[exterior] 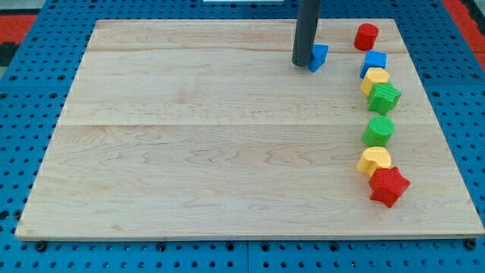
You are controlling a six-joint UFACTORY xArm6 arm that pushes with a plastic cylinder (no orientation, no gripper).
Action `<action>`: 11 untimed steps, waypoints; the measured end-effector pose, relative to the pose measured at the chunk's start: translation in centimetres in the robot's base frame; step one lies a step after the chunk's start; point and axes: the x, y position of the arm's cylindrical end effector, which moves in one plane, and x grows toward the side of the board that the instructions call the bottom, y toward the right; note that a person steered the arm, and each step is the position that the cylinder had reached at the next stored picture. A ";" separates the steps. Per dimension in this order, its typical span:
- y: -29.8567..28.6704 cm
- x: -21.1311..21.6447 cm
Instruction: Push the blue triangle in between the red circle and the blue cube
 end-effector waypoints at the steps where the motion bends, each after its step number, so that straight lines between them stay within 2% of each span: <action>1: 1.7 0.0; 5: 4.1 -2.3; 8: 9.2 -2.3; 9: 7.3 -2.1; 10: -0.5 3.7; 11: -1.3 13.1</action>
